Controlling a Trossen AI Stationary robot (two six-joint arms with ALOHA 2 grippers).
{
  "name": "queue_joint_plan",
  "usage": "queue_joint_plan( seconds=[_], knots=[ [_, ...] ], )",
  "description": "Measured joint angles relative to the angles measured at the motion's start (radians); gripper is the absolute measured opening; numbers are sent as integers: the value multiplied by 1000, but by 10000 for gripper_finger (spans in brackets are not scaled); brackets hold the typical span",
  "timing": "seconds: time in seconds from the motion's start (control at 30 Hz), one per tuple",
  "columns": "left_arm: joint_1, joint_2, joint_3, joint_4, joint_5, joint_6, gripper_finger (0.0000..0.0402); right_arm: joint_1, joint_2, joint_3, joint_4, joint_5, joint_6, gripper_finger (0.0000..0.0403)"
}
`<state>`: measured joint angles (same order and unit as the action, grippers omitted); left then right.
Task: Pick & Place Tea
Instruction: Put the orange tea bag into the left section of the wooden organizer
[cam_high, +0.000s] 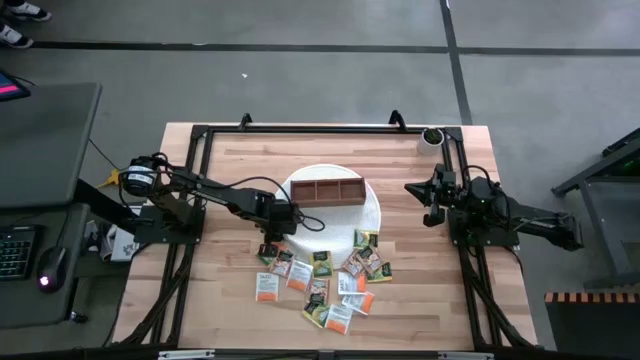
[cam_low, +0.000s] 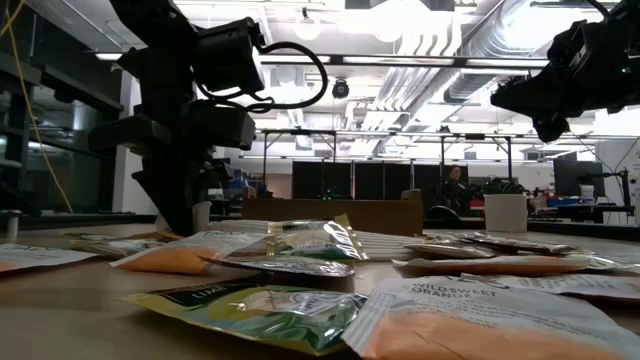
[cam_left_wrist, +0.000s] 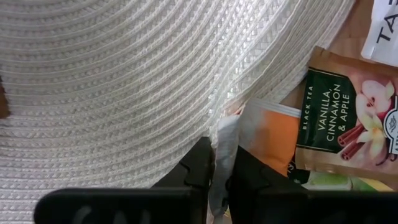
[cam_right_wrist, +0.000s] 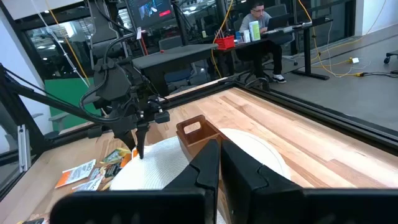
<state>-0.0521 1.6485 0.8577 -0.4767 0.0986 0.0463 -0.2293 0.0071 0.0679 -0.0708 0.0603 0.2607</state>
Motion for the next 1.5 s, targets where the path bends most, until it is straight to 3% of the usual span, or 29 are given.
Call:
queue_joint_plan(
  seconds=[0.47,1.5],
  knots=[
    [0,0,0,-24,25,1,118,0,0,0,0,0,0,12],
    [0,-41,1,-91,6,-3,122,0,0,0,0,0,0,12]
  ],
)
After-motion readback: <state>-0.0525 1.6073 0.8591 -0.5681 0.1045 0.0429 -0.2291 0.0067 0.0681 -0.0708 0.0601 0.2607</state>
